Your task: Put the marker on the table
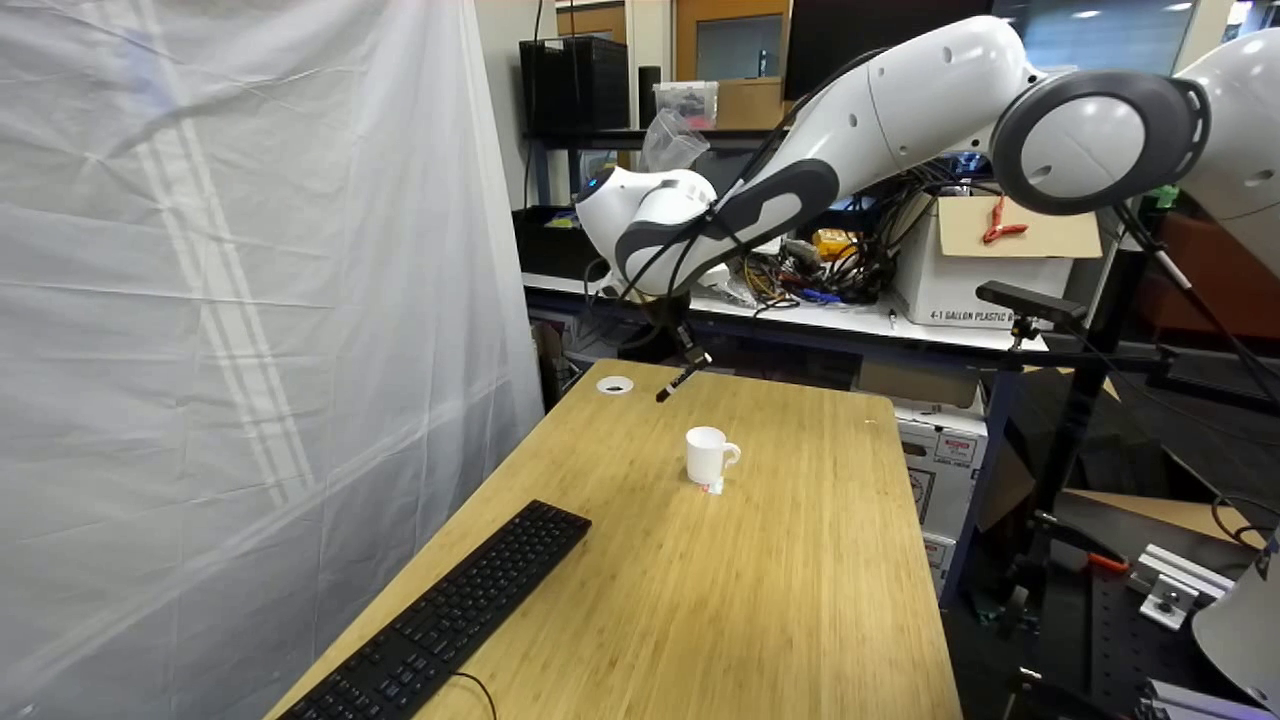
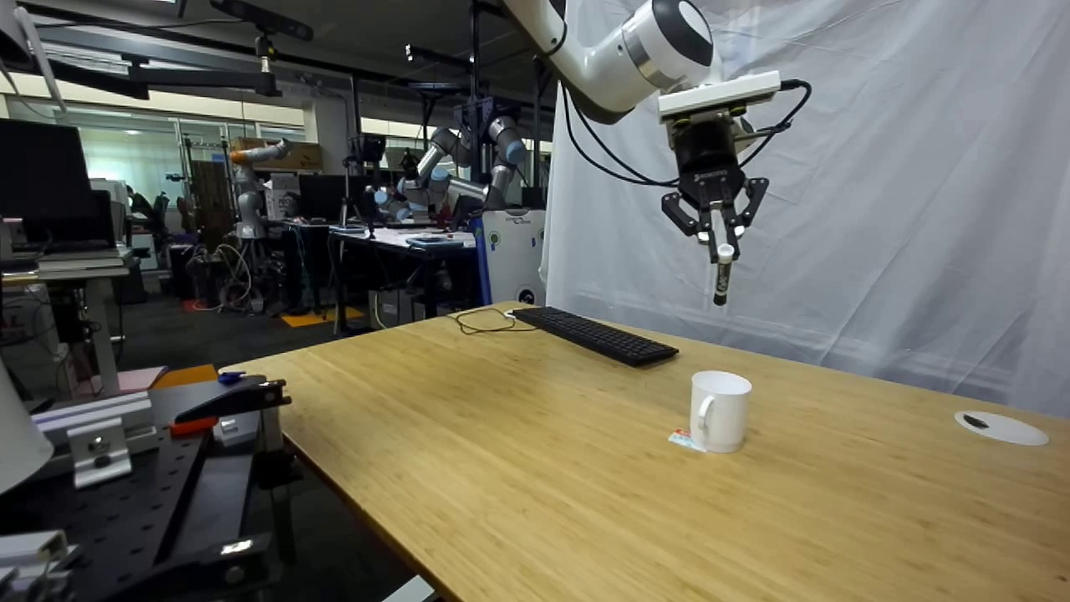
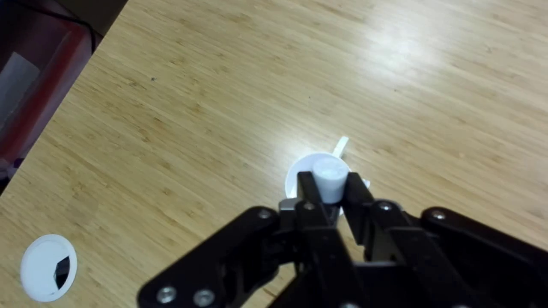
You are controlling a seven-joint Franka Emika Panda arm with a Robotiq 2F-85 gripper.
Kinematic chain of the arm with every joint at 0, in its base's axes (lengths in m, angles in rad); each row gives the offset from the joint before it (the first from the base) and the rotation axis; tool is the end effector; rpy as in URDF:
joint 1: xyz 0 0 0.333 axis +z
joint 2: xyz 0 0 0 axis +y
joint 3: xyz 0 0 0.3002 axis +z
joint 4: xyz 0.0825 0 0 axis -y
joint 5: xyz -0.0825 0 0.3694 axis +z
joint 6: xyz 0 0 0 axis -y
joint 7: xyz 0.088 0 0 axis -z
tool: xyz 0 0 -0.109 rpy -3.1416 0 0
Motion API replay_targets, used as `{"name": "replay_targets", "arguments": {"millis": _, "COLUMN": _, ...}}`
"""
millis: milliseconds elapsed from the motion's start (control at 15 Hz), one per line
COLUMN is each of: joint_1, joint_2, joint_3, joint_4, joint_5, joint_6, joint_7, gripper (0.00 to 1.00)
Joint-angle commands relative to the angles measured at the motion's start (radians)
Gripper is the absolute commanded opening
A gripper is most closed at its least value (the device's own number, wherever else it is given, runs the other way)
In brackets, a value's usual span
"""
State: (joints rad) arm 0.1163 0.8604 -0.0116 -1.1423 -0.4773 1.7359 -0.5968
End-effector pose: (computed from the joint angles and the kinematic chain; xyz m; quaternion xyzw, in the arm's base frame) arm 0.7124 0.0342 0.2680 0.8790 0.3971 -0.1813 0.1921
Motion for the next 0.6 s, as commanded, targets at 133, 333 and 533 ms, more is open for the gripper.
{"name": "replay_targets", "arguments": {"millis": 133, "joint_1": 0.017, "joint_2": -0.083, "joint_3": 0.046, "joint_4": -0.057, "joint_5": 0.046, "joint_6": 0.064, "joint_7": 0.105, "gripper": 0.05}}
{"name": "replay_targets", "arguments": {"millis": 333, "joint_1": 0.041, "joint_2": -0.098, "joint_3": 0.06, "joint_4": -0.088, "joint_5": 0.03, "joint_6": 0.129, "joint_7": 0.13, "gripper": 0.05}}
{"name": "replay_targets", "arguments": {"millis": 533, "joint_1": 0.055, "joint_2": -0.101, "joint_3": 0.065, "joint_4": -0.127, "joint_5": 0.027, "joint_6": 0.187, "joint_7": 0.142, "gripper": 0.05}}
